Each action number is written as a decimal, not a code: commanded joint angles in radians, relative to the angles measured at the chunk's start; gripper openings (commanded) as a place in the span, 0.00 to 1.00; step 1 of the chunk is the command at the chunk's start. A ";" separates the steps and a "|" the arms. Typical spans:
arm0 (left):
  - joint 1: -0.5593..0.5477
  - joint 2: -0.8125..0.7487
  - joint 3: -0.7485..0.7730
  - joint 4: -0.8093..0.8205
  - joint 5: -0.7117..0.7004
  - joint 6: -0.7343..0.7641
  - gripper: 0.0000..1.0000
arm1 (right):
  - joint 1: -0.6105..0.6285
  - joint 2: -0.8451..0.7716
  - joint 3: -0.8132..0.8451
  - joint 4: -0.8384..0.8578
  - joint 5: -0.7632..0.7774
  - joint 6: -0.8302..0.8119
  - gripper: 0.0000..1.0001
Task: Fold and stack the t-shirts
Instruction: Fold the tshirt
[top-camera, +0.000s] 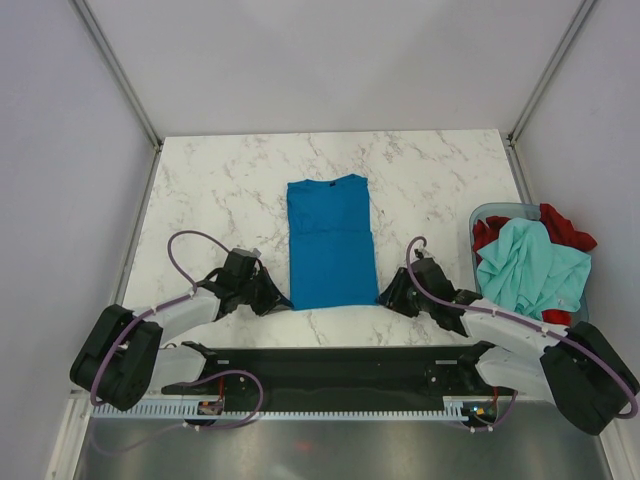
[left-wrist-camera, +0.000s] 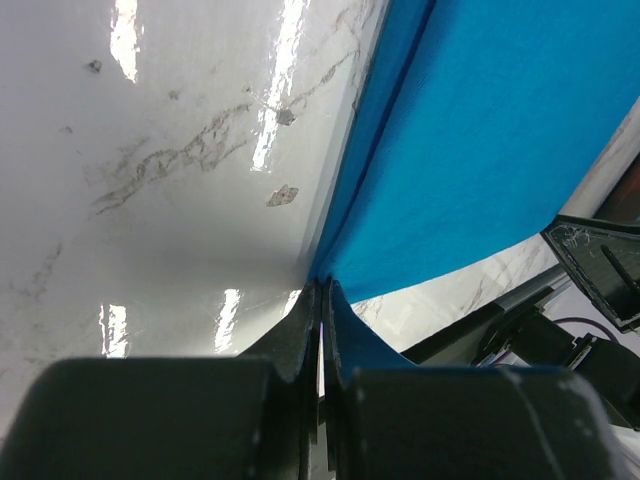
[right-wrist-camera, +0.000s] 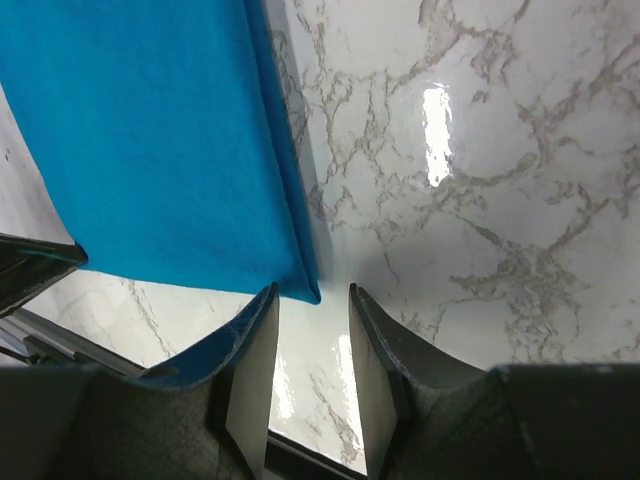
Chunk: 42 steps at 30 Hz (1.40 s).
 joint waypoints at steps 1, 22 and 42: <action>-0.007 0.001 -0.006 -0.003 -0.028 0.022 0.02 | 0.007 0.016 -0.020 0.072 -0.009 0.014 0.43; -0.007 -0.036 -0.003 -0.004 -0.021 0.015 0.02 | 0.010 0.030 -0.063 0.115 0.016 0.017 0.00; -0.024 -0.056 -0.027 -0.012 -0.034 0.015 0.02 | 0.012 -0.159 -0.101 0.078 0.013 -0.015 0.39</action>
